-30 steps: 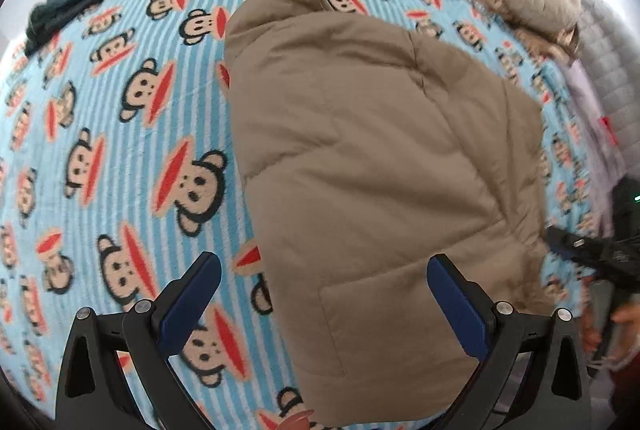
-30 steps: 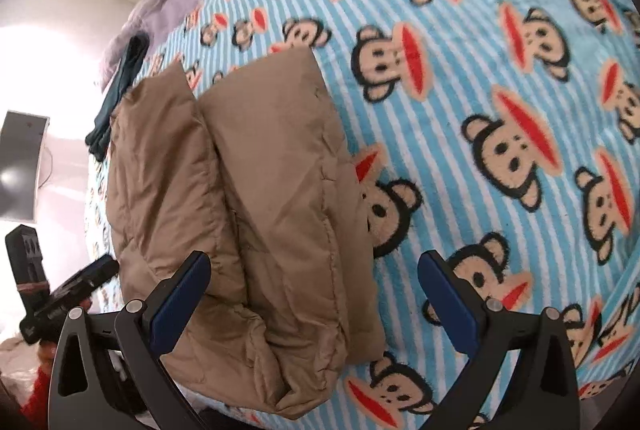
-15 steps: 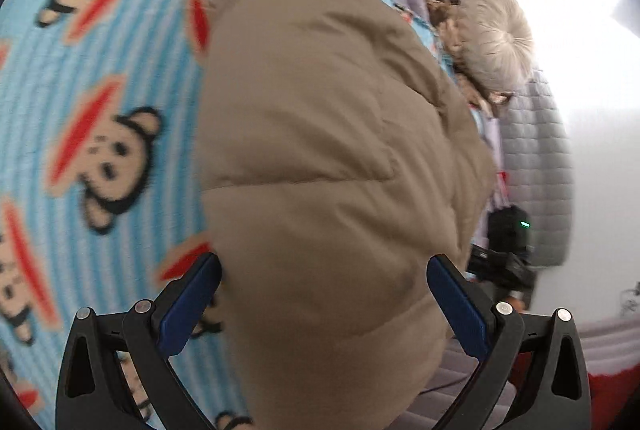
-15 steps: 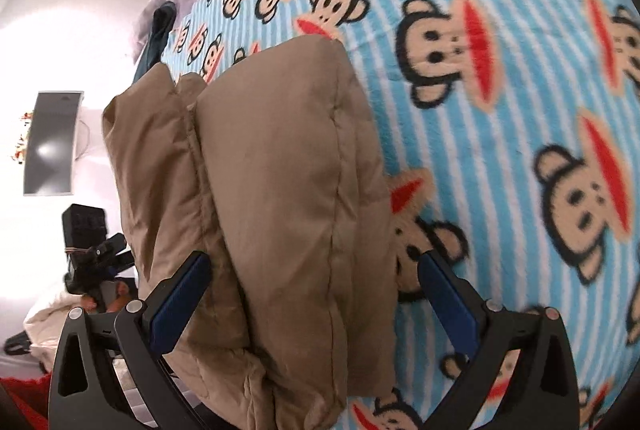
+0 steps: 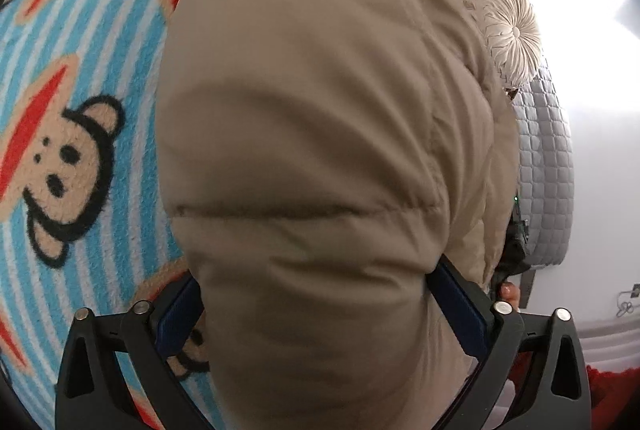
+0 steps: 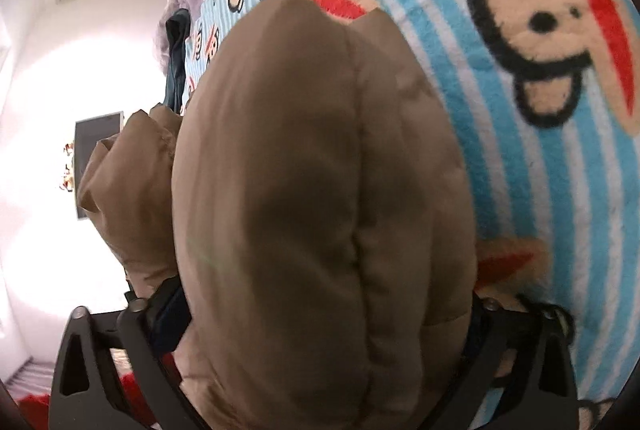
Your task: Fold large clothes
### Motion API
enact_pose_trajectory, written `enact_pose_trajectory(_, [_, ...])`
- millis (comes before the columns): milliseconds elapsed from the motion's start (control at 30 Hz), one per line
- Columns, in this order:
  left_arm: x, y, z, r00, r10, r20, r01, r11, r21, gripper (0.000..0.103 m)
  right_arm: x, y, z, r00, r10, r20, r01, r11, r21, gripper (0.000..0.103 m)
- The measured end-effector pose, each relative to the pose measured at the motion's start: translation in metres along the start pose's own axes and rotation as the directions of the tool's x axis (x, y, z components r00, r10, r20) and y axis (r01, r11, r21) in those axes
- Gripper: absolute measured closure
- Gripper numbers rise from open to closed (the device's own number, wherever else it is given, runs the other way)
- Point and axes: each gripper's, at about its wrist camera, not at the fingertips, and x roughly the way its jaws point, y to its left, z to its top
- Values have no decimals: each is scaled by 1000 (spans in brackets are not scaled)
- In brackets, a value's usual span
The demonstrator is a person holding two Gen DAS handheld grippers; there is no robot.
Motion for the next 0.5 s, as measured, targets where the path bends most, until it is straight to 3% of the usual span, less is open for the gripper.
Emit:
enact_pose_trajectory(67, [-8,-8,-3,1000,9,19,-10,1000,30,20,0,2,-1,1000,22,3,-22,1000,20,33])
enact_pose_trajectory(167, [-25,-20,-5,999,3,37,-6,997,73,29,-4,12,-7,998,55,17,-56,998,16,46])
enact_pose_trajectory(333, [-58,-32,3,996,-12,83,2,994,113,29,-3,50,-17,996,83,32,-82,996,-40,47])
enact_pose_trajectory(500, [-113,-16,22,991,-13,135,-5,991,131,29,17,98,-13,991,118,55,-113,989,-95,47])
